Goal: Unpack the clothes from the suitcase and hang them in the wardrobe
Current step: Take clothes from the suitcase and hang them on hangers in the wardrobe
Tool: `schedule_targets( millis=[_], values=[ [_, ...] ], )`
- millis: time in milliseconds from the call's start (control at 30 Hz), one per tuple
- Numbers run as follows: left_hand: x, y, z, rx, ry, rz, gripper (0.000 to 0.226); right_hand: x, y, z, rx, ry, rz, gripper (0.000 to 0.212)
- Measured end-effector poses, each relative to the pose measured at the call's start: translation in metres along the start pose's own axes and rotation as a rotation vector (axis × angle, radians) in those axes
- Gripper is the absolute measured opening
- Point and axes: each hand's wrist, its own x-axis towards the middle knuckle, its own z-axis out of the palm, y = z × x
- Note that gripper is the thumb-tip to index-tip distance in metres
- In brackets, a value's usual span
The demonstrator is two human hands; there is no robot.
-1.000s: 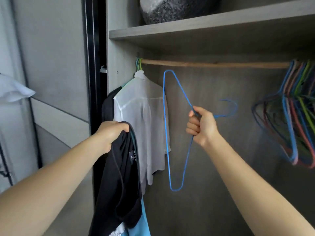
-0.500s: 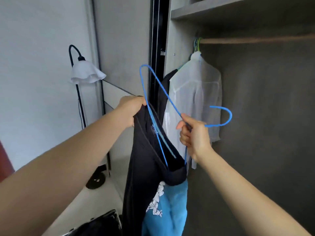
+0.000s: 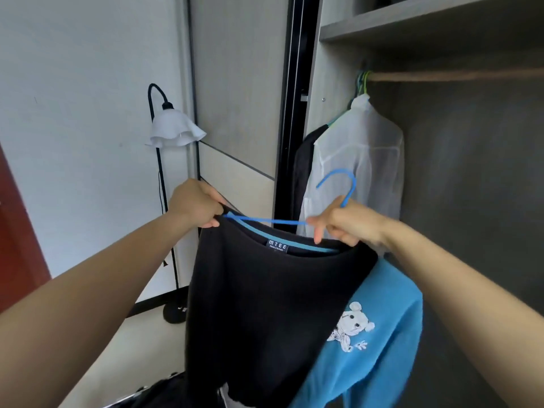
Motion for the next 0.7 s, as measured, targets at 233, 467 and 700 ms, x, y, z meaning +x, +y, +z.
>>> schedule_targets(
  millis=[233, 467, 700],
  values=[
    [-0.009, 0.02, 0.003, -0.047, -0.034, 0.097, 0.024, 0.013, -0.029, 0.009, -0.299, -0.099, -0.065, 0.032],
    [-0.012, 0.028, 0.017, -0.187, -0.076, 0.046, 0.016, 0.019, -0.028, -0.014, -0.109, 0.063, -0.2, 0.026],
    [-0.001, 0.014, 0.016, 0.212, -0.03, 0.474, 0.019, 0.02, -0.011, -0.037, 0.154, 0.208, -0.18, 0.022]
  ],
)
